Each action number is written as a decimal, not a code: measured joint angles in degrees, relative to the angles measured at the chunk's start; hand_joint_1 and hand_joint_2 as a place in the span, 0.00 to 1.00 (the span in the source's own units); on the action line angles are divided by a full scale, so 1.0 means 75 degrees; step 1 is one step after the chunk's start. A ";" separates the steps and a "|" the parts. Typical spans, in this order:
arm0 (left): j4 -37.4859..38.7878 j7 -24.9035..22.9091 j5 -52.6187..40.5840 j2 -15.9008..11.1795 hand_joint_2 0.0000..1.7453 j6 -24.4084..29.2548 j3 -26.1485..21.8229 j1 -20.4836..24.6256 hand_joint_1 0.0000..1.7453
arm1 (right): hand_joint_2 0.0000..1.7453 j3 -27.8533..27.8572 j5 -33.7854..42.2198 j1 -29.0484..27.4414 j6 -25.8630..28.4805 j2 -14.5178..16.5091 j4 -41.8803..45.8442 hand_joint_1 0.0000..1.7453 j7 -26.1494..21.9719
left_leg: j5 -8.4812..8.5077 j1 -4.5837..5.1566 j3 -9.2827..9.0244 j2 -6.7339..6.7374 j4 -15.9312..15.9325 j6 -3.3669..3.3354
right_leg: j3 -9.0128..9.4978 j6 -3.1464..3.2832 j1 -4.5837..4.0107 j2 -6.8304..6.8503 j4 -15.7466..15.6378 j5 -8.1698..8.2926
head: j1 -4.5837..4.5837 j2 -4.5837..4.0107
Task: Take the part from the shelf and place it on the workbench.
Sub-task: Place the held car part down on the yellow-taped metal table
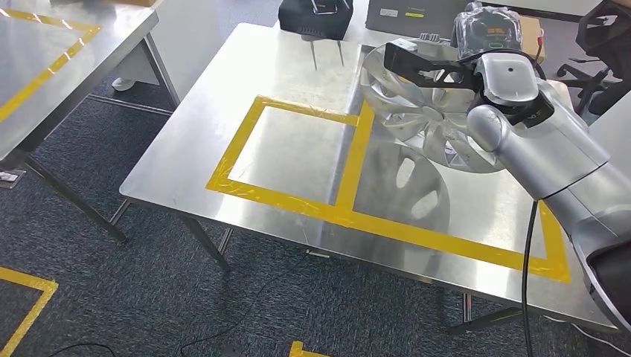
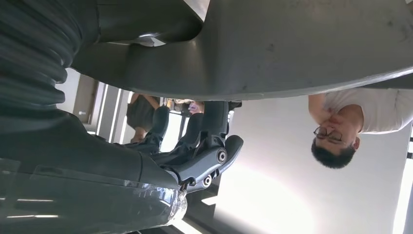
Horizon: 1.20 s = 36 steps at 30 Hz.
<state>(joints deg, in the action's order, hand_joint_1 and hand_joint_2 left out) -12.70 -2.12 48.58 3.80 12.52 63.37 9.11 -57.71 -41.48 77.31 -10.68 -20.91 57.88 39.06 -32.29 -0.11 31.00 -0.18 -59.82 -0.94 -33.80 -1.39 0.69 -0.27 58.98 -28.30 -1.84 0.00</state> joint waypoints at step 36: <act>0.0000 0.0029 -0.0148 0.0005 1.00 -0.0012 0.0115 0.0027 0.00 | 1.00 0.2085 -0.1337 -0.0451 -0.1325 0.0016 0.0328 1.00 0.0140 | 0.0003 0.0001 0.0002 0.0043 0.0001 -0.0005 | 0.0003 0.0000 0.0000 0.0016 0.0000 -0.0001 | 0.0000 0.0000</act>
<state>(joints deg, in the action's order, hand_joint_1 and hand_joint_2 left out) -12.70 -1.90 47.47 3.84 12.44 64.24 9.31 -42.07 -51.52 73.92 -20.62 -20.79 60.34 40.11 -32.26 -0.10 31.02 0.14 -59.81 -0.98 -33.78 -1.39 0.69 -0.15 58.98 -28.31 -1.84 0.00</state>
